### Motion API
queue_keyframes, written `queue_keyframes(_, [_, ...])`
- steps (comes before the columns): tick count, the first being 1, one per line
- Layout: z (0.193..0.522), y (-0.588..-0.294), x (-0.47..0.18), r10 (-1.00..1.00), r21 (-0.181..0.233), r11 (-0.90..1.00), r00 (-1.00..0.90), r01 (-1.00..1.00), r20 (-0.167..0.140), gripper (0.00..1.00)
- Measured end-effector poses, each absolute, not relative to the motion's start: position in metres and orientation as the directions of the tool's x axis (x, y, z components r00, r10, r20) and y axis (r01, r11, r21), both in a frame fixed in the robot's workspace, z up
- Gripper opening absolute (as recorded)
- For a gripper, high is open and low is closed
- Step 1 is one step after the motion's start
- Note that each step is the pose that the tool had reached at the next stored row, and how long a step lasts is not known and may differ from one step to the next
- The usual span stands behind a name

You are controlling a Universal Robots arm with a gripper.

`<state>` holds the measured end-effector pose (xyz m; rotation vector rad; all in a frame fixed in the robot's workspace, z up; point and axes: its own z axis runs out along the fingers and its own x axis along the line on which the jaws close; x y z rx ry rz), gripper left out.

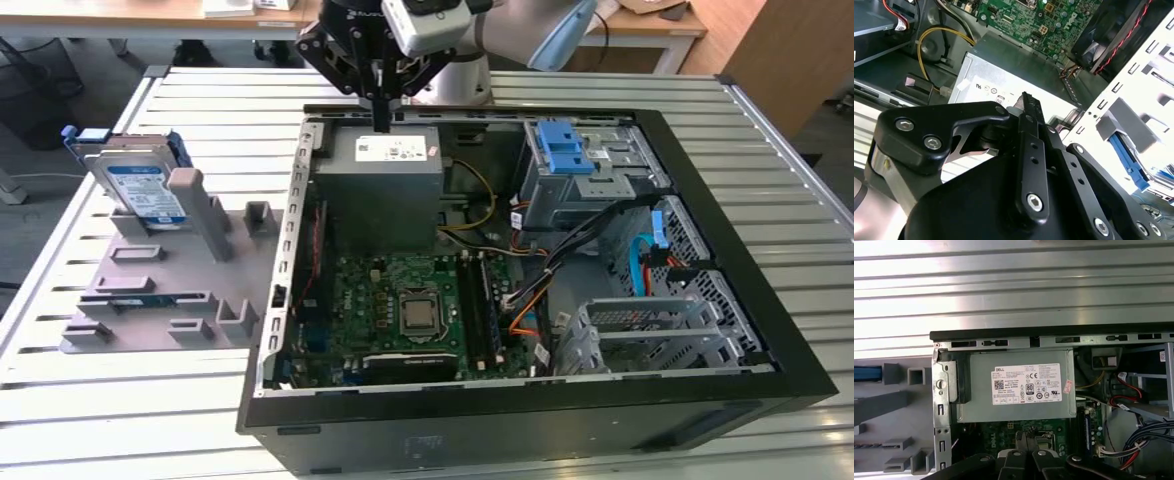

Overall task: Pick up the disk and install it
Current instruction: 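Reach for the disk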

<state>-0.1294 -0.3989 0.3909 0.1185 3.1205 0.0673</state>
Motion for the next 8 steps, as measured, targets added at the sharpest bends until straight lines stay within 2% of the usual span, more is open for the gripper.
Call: queue_keyframes(8, [0.3907, -0.3989, -0.1302, 0.076, 0.044, 0.996, -0.997, 0.076, -0.014, 0.11])
